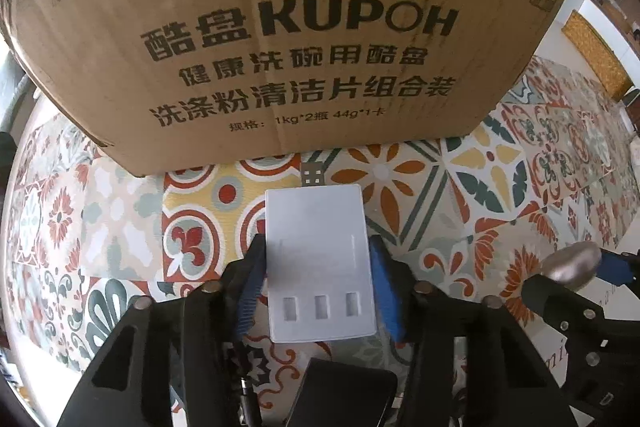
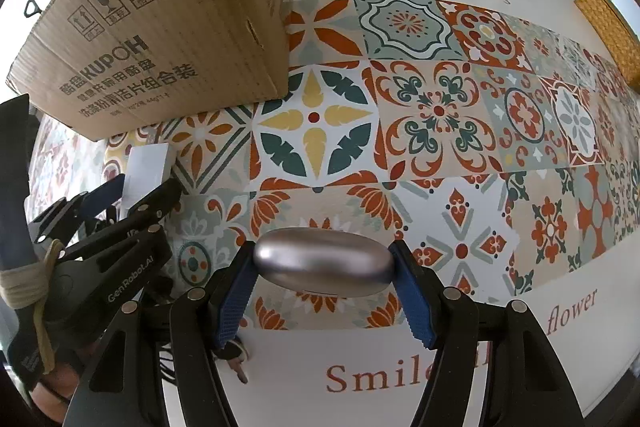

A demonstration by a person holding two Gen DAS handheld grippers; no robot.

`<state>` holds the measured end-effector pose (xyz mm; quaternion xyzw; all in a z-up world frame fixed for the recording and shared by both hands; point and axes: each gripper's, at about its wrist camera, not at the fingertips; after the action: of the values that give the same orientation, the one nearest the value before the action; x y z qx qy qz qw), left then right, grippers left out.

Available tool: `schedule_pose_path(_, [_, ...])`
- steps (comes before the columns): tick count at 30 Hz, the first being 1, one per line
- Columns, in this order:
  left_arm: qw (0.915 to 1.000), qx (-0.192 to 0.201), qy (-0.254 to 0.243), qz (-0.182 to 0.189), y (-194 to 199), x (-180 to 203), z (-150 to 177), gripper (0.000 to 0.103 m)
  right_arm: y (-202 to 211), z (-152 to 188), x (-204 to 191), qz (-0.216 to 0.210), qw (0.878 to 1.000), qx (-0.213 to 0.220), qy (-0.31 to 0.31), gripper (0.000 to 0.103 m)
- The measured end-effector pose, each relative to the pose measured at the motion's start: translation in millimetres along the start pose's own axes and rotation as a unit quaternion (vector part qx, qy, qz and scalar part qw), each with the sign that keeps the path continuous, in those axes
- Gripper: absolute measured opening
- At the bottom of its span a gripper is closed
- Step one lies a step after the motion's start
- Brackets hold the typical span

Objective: Organize rigid objects
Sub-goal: 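Grasp the white power strip with the left tool while the right tool holds the silver case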

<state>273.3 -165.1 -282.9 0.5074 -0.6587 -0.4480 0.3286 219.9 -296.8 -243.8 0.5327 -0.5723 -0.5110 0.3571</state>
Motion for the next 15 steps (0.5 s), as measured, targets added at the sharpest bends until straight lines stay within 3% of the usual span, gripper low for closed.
schedule_pose_path(5, [1.0000, 0.000, 0.003, 0.007, 5, -6, 6, 0.049, 0, -3, -3, -0.002, 1.000, 0.001, 0.004, 0.066])
schedule_pose_path(15, [0.9989, 0.040, 0.017, 0.015, 58, -30, 9, 0.048, 25, -7, -8, -0.009, 1.000, 0.023, 0.011, 0.066])
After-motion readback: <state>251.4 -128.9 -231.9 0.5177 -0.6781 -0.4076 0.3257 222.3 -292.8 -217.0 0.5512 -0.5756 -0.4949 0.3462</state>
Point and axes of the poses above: each gripper's, at about its wrist camera, not at the fingertips, and y roughly against the way its jaws point, x to its right, z to its underside, and after that the axes turned 2 degrees about -z, right-handed
